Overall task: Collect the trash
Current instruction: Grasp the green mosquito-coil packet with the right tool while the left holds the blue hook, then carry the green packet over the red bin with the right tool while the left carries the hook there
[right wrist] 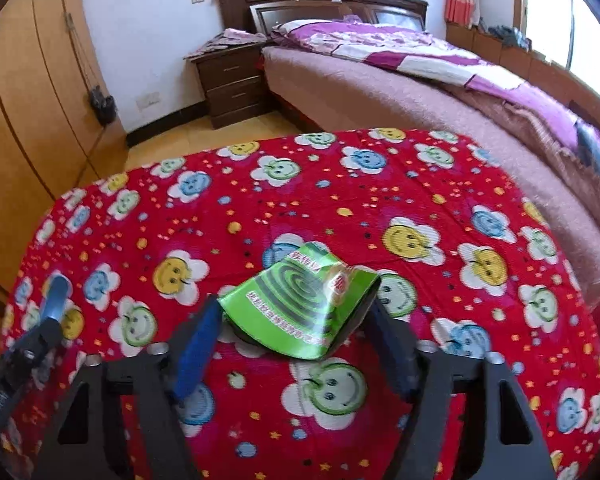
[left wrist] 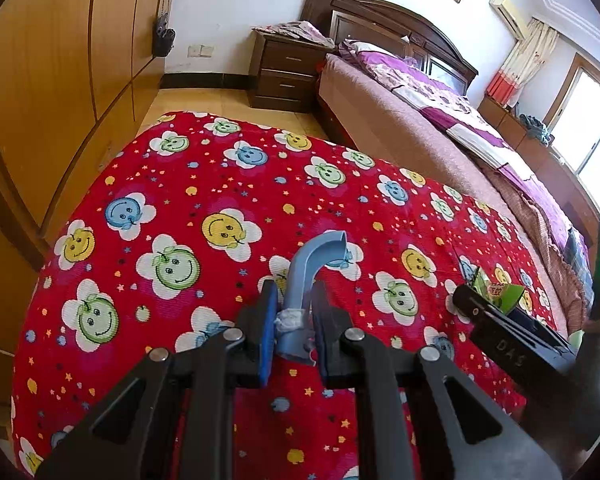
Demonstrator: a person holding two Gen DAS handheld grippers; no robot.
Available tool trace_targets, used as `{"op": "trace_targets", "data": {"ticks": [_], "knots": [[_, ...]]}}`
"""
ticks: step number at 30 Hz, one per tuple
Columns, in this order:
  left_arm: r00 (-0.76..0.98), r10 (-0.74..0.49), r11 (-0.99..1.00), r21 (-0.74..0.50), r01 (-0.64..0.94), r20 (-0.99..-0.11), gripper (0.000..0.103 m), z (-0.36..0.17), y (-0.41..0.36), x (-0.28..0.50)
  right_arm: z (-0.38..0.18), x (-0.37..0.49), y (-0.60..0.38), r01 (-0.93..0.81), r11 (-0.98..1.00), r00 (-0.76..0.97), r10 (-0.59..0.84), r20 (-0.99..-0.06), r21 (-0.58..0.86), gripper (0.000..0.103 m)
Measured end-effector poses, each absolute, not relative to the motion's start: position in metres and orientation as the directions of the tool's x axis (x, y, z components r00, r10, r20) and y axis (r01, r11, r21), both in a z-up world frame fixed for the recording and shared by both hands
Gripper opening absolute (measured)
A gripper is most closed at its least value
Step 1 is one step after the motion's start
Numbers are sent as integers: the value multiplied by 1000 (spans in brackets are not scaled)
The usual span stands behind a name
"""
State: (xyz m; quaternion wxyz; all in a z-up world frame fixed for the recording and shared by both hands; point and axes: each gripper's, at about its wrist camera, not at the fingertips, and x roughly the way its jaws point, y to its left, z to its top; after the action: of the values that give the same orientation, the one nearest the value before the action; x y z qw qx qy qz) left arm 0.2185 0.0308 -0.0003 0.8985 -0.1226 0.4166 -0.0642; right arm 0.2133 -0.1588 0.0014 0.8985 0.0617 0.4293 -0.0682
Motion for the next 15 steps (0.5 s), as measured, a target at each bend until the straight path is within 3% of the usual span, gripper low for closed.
{"op": "trace_targets", "data": {"ticks": [7,15], "knots": [[662,-229,962,-269,42,-714,16,7,28,210,10,200,-171,159,980,623,-2,-782,124,59],[668,-244,959,-276,59,-703,16,11,23,207,48,138,-184,124,976,693,43,-720,178,59]]}}
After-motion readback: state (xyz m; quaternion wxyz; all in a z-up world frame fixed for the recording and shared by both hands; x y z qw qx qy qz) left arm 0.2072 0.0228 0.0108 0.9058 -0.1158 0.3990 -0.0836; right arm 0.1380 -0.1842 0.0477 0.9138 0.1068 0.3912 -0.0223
